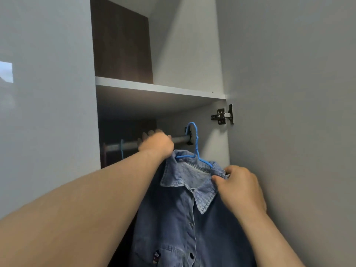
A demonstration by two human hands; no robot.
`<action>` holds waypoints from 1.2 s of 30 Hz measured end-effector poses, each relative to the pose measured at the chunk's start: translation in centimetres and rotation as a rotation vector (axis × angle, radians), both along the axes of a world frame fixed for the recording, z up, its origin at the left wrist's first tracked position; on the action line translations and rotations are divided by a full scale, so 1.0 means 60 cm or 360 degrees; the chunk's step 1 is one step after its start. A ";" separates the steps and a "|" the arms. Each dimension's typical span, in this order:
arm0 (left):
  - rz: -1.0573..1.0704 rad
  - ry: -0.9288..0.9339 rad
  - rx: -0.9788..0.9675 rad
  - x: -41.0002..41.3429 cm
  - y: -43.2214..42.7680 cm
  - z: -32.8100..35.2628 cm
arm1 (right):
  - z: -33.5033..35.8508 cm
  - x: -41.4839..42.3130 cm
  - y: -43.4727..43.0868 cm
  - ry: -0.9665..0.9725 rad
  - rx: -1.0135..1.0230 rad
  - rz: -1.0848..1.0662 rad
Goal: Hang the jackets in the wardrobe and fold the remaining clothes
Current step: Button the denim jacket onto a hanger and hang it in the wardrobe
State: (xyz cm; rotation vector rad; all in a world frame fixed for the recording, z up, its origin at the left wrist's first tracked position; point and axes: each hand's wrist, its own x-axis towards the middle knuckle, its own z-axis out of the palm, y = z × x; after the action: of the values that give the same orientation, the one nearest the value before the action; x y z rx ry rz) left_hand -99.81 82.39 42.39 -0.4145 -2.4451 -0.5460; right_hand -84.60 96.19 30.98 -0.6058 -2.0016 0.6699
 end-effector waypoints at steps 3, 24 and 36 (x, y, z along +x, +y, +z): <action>0.0272 0.0065 -0.0036 -0.040 0.002 0.020 | -0.002 -0.048 0.022 0.0066 -0.0048 0.0017; 0.0649 0.0076 -0.0275 -0.156 -0.018 -0.004 | 0.037 -0.267 0.068 -0.0170 -0.0064 0.0154; 0.0631 0.0164 -0.0215 -0.165 -0.015 -0.012 | -0.005 -0.280 0.101 -0.0299 0.0031 0.0138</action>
State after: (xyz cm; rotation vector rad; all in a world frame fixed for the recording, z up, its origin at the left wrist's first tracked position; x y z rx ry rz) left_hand -109.69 81.51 41.67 -0.0050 -2.3832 -0.1867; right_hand -101.39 102.23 30.68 -0.5913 -2.2172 0.6646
